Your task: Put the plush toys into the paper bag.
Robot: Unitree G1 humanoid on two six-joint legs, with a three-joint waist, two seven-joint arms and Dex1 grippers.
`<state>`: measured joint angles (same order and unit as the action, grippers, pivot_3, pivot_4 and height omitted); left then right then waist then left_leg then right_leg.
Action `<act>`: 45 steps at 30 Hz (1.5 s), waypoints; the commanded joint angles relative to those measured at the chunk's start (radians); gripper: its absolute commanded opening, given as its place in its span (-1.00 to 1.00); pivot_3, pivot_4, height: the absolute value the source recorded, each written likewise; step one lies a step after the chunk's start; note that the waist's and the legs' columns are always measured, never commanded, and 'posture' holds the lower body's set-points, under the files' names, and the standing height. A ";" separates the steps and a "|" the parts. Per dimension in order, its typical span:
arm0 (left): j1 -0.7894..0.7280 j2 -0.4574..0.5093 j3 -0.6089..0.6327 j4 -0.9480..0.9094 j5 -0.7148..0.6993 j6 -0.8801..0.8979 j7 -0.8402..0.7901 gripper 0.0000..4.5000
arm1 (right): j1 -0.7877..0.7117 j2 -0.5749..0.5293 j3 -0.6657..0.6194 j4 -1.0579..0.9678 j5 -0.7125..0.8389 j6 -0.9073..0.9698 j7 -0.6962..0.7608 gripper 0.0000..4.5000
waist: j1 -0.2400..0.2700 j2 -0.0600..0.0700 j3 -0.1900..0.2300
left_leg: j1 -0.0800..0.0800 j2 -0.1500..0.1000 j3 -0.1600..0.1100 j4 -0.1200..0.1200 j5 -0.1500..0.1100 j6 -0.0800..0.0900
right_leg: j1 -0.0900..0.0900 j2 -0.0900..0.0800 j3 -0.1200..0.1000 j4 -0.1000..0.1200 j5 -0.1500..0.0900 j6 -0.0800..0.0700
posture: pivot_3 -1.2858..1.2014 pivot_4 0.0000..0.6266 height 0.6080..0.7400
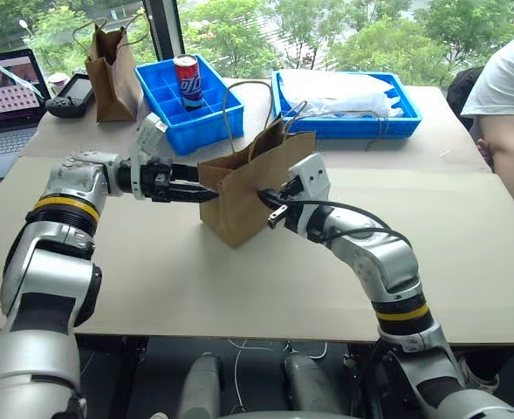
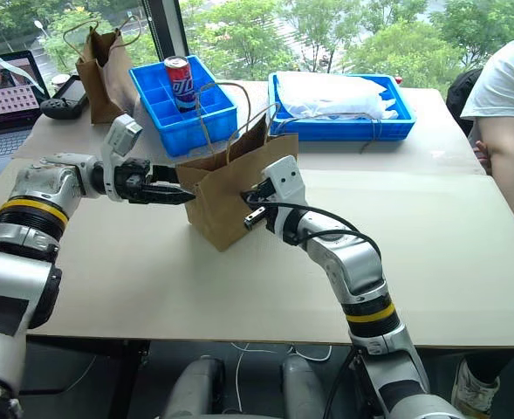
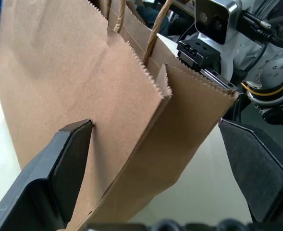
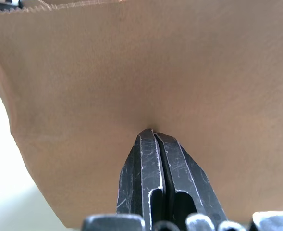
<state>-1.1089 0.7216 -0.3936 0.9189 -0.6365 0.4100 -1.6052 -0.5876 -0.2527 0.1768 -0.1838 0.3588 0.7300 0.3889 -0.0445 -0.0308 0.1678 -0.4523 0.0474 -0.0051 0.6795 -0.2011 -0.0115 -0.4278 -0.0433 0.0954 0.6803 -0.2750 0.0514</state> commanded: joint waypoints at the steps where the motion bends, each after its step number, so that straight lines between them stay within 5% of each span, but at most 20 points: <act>1: -0.002 0.050 -0.037 -0.086 -0.087 0.021 -0.009 1.00 | -0.034 0.011 -0.016 -0.013 -0.006 -0.030 0.016 -0.98 | -0.001 0.000 0.000 | 0.000 0.000 0.000 0.000 0.000 0.000 | 0.000 0.000 0.000 0.000 0.000 0.000 | 0.03 -0.52 0.36; 12: 0.045 -0.011 -0.009 -0.118 -0.076 -0.032 -0.009 1.00 | -0.058 0.046 0.010 -0.032 -0.003 -0.010 0.040 -0.98 | 0.001 0.000 0.000 | 0.000 0.000 0.000 0.000 0.000 0.000 | 0.000 0.000 0.000 0.000 0.000 0.000 | 0.03 -0.52 0.36; 23: 0.043 -0.131 0.110 0.000 0.134 -0.151 0.048 1.00 | -0.051 0.063 0.018 -0.039 -0.010 -0.007 0.045 -0.98 | 0.001 0.000 0.000 | 0.000 0.000 0.000 0.000 0.000 0.000 | 0.000 0.000 0.000 0.000 0.000 0.000 | 0.03 -0.52 0.36; 26: 0.047 -0.161 0.148 0.009 0.179 -0.168 0.071 0.72 | -0.051 0.067 0.017 -0.034 -0.013 -0.010 0.046 -1.00 | 0.002 0.000 0.000 | 0.000 0.000 0.000 0.000 0.000 0.000 | 0.000 0.000 0.000 0.000 0.000 0.000 | 0.03 -0.52 0.36; 37: 0.072 -0.219 0.280 -0.067 0.233 -0.136 0.114 -0.98 | -0.042 0.093 0.023 -0.021 -0.031 -0.020 0.055 -1.00 | 0.001 0.000 0.000 | 0.000 0.000 0.000 0.000 0.000 0.000 | 0.000 0.000 0.000 0.001 0.000 0.000 | 0.03 -0.52 0.36; 45: 0.052 -0.209 0.309 -0.047 0.296 -0.204 0.087 -0.98 | -0.011 -0.001 -0.015 -0.172 0.019 0.108 0.096 -1.00 | 0.002 0.000 0.000 | 0.000 0.000 0.000 0.000 0.000 0.000 | 0.000 0.000 0.000 0.001 0.000 0.000 | 0.03 -0.52 0.36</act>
<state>-1.0222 0.5043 -0.1028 0.8858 -0.3537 0.2409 -1.4927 -0.6029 -0.2138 0.1913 -0.2369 0.3317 0.7764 0.4586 -0.0422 -0.0307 0.1678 -0.4520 0.0471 -0.0051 0.6796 -0.2010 -0.0116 -0.4275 -0.0435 0.0953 0.6812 -0.2749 0.0513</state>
